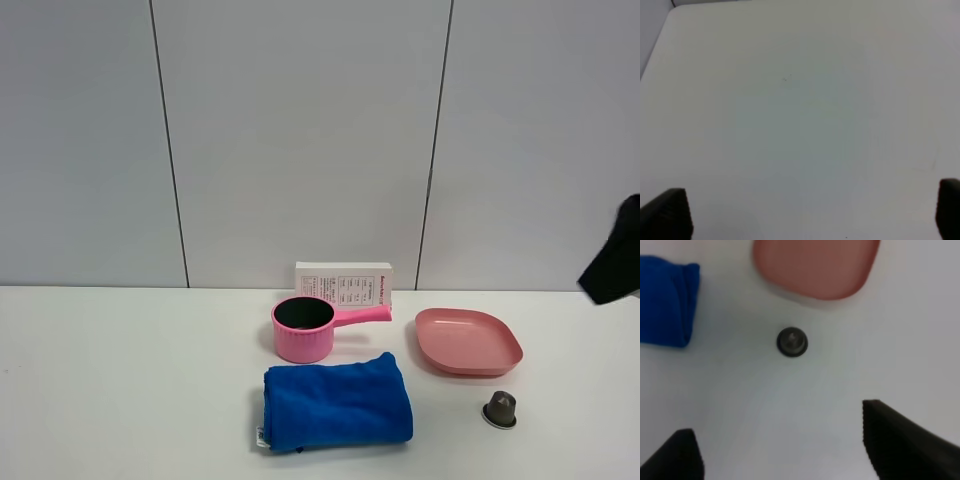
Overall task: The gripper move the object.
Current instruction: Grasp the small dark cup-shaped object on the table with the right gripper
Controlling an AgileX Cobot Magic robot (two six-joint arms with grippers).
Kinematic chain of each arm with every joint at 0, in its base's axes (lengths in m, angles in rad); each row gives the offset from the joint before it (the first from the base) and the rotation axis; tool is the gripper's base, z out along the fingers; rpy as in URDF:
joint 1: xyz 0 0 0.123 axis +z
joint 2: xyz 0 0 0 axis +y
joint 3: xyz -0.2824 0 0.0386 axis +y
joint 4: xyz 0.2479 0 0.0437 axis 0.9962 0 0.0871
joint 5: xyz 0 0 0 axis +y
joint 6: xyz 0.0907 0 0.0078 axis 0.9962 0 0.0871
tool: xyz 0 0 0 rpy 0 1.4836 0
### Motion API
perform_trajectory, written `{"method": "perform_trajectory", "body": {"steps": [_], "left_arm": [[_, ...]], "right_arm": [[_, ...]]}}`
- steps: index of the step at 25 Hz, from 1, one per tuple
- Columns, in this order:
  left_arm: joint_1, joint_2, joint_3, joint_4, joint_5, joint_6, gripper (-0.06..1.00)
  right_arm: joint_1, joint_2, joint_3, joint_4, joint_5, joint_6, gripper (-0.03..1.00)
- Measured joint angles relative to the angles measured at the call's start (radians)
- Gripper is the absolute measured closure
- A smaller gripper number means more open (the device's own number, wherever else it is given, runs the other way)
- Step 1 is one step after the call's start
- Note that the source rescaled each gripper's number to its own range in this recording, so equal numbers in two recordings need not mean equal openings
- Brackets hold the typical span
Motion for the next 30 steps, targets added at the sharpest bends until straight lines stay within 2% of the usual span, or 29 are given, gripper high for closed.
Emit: {"method": "perform_trajectory", "body": {"steps": [3, 6, 11, 14, 18, 21, 25, 30], "left_arm": [[0.000, 0.000, 0.000, 0.000, 0.000, 0.000, -0.06], [0.000, 0.000, 0.000, 0.000, 0.000, 0.000, -0.06], [0.000, 0.000, 0.000, 0.000, 0.000, 0.000, -0.06], [0.000, 0.000, 0.000, 0.000, 0.000, 0.000, -0.06], [0.000, 0.000, 0.000, 0.000, 0.000, 0.000, -0.06], [0.000, 0.000, 0.000, 0.000, 0.000, 0.000, -0.06], [0.000, 0.000, 0.000, 0.000, 0.000, 0.000, -0.06], [0.000, 0.000, 0.000, 0.000, 0.000, 0.000, -0.06]], "right_arm": [[0.082, 0.129, 0.000, -0.083, -0.131, 0.143, 0.23], [0.111, 0.232, 0.000, -0.125, -0.202, 0.211, 0.11], [0.114, 0.375, -0.001, -0.200, -0.239, 0.309, 0.05], [0.114, 0.445, -0.001, -0.274, -0.285, 0.461, 0.04], [0.111, 0.523, -0.001, -0.435, -0.325, 0.707, 0.04], [0.111, 0.571, -0.001, -0.537, -0.330, 0.816, 0.04], [0.111, 0.607, -0.001, -0.590, -0.346, 0.881, 0.05], [0.111, 0.624, -0.001, -0.590, -0.394, 0.892, 0.06]]}}
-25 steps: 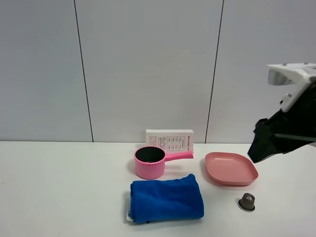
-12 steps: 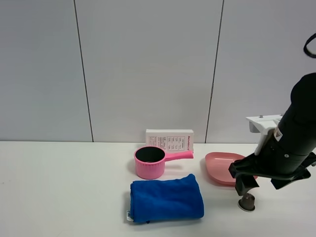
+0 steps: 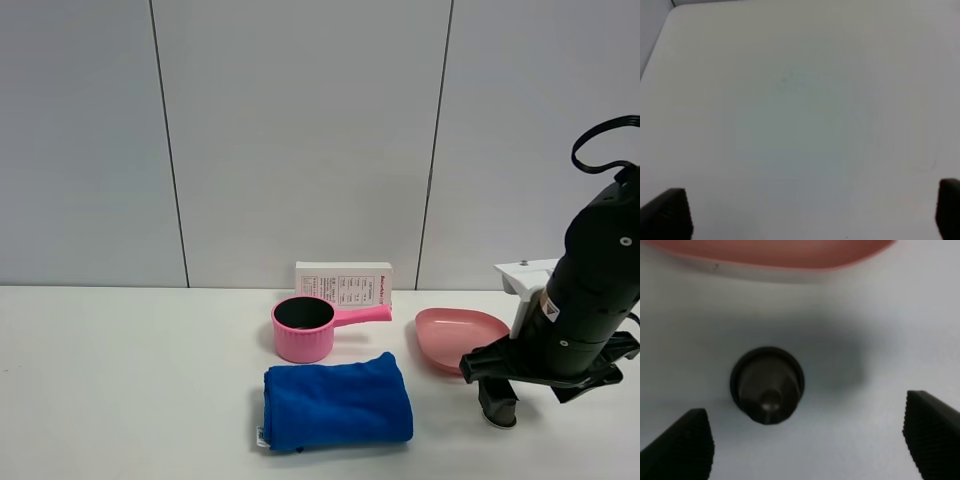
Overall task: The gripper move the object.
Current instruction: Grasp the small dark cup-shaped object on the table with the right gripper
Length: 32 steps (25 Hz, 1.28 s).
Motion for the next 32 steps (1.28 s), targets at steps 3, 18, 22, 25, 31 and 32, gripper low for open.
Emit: {"method": "perform_trajectory", "body": {"steps": [3, 18, 22, 25, 31, 32], "left_arm": [[0.000, 0.000, 0.000, 0.000, 0.000, 0.000, -0.06], [0.000, 0.000, 0.000, 0.000, 0.000, 0.000, -0.06], [0.000, 0.000, 0.000, 0.000, 0.000, 0.000, -0.06], [0.000, 0.000, 0.000, 0.000, 0.000, 0.000, -0.06], [0.000, 0.000, 0.000, 0.000, 0.000, 0.000, -0.06], [0.000, 0.000, 0.000, 0.000, 0.000, 0.000, -0.06]], "right_arm": [[0.000, 0.002, 0.000, 0.003, -0.033, 0.000, 0.06], [0.000, 0.052, -0.001, 0.001, -0.091, 0.037, 0.21], [0.000, 0.052, -0.001, 0.001, -0.091, 0.041, 0.34], [0.000, 0.052, -0.001, 0.001, -0.091, 0.042, 0.43], [0.000, 0.052, -0.001, -0.010, -0.091, 0.044, 0.54], [0.000, 0.052, -0.001, -0.015, -0.091, 0.044, 0.56]]}}
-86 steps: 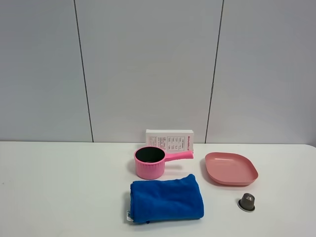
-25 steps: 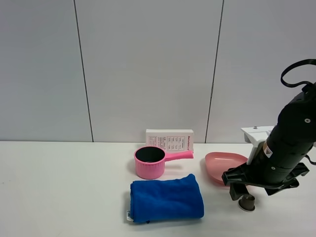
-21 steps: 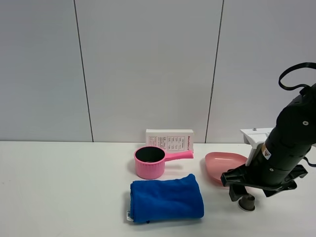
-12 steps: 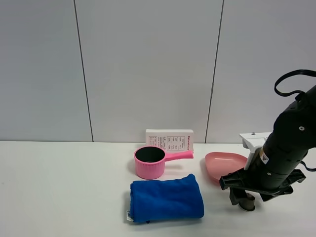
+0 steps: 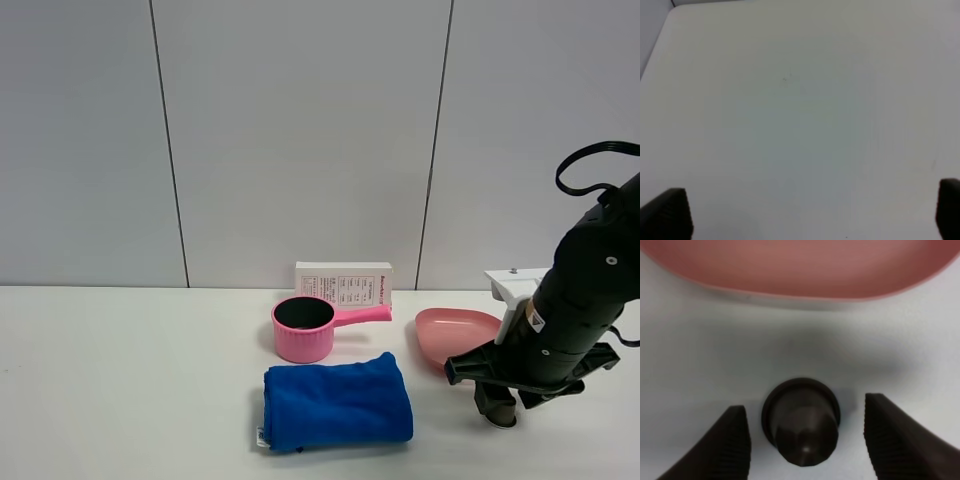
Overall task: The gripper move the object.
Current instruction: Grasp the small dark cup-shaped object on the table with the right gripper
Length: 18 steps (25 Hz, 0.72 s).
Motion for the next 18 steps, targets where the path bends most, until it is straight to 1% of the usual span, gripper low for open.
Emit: {"method": "perform_trajectory", "body": {"steps": [4, 7, 9, 10, 13, 14, 15, 18], "left_arm": [[0.000, 0.000, 0.000, 0.000, 0.000, 0.000, -0.06], [0.000, 0.000, 0.000, 0.000, 0.000, 0.000, -0.06], [0.000, 0.000, 0.000, 0.000, 0.000, 0.000, -0.06], [0.000, 0.000, 0.000, 0.000, 0.000, 0.000, -0.06], [0.000, 0.000, 0.000, 0.000, 0.000, 0.000, -0.06], [0.000, 0.000, 0.000, 0.000, 0.000, 0.000, -0.06], [0.000, 0.000, 0.000, 0.000, 0.000, 0.000, -0.06], [0.000, 0.000, 0.000, 0.000, 0.000, 0.000, -0.06]], "right_arm": [[0.000, 0.000, 0.000, -0.002, 0.000, 0.000, 0.67], [0.000, 0.000, 0.000, -0.005, 0.000, 0.000, 0.71], [0.000, 0.000, 0.000, -0.007, 0.000, 0.000, 0.75], [0.000, 0.000, 0.000, -0.007, 0.000, 0.000, 0.78], [0.000, 0.000, 0.000, -0.007, 0.000, 0.000, 0.92], [0.000, 0.000, 0.000, -0.007, 0.000, 0.000, 0.94], [0.000, 0.000, 0.000, -0.007, 0.000, 0.001, 0.97], [0.000, 0.000, 0.000, -0.007, 0.000, 0.001, 0.97]]}}
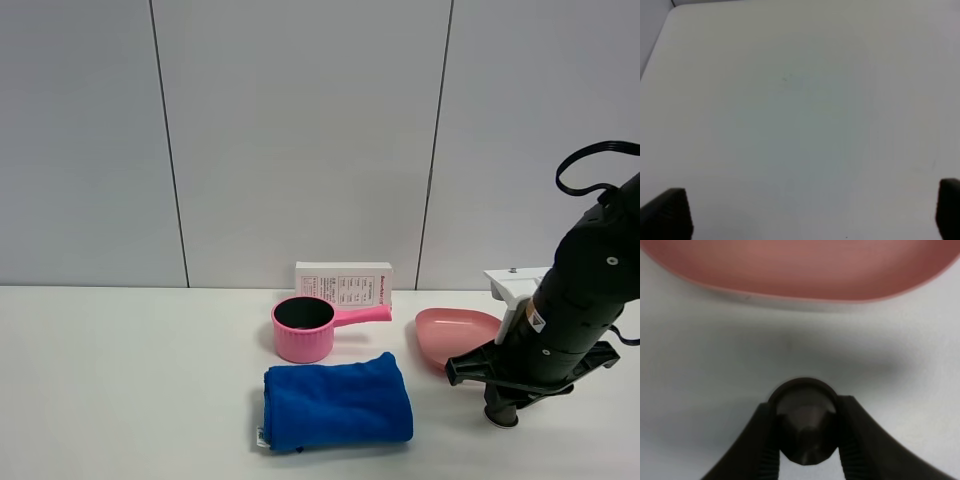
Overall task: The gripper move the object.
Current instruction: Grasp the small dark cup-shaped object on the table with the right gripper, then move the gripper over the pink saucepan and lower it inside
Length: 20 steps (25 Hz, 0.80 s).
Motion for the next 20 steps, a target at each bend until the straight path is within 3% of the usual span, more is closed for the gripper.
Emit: {"method": "perform_trajectory", "body": {"steps": [5, 14, 20], "left_arm": [[0.000, 0.000, 0.000, 0.000, 0.000, 0.000, -0.06], [0.000, 0.000, 0.000, 0.000, 0.000, 0.000, -0.06], [0.000, 0.000, 0.000, 0.000, 0.000, 0.000, -0.06]], "right_arm": [[0.000, 0.000, 0.000, 0.000, 0.011, 0.000, 0.97], [0.000, -0.087, 0.000, 0.027, 0.129, -0.031, 0.97], [0.015, -0.231, -0.022, 0.182, 0.164, -0.222, 0.97]]}}
